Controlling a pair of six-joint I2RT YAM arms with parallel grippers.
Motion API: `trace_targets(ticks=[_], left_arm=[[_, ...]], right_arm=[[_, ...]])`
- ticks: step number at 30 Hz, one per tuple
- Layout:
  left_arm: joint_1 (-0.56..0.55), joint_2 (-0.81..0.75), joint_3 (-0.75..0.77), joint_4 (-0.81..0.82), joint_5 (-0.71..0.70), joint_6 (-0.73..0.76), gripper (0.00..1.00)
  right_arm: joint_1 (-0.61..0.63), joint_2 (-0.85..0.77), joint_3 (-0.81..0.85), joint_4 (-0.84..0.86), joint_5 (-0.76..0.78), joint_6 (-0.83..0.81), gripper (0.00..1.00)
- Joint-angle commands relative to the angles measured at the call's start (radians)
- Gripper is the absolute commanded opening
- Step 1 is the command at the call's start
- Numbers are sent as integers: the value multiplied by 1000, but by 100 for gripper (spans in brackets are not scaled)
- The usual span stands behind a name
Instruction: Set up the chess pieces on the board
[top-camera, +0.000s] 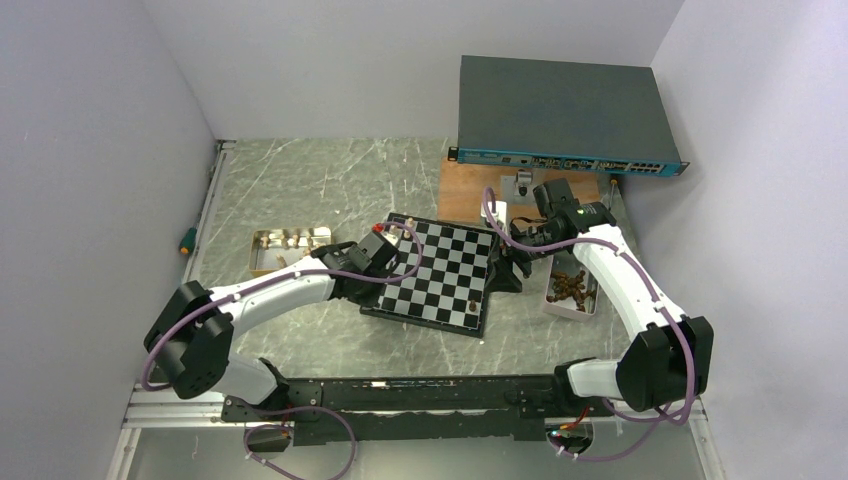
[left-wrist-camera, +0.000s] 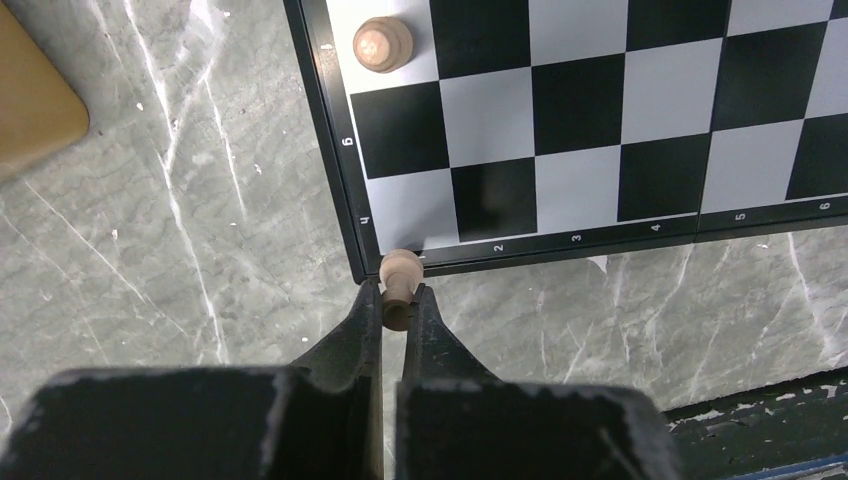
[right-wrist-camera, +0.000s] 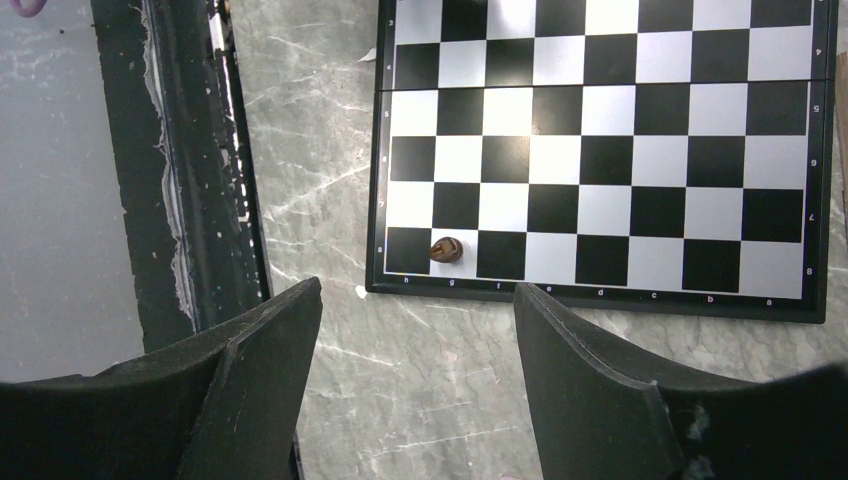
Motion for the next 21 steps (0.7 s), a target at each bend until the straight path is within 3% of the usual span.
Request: trace_targets(ticks=[1, 21], left_arm=[[3, -3, 25, 42, -4, -7, 0], [7, 72, 70, 54, 19, 7, 1]], right_arm=[[-6, -22, -3, 25, -36, -1, 73], [-11, -18, -5, 23, -39, -4, 73]])
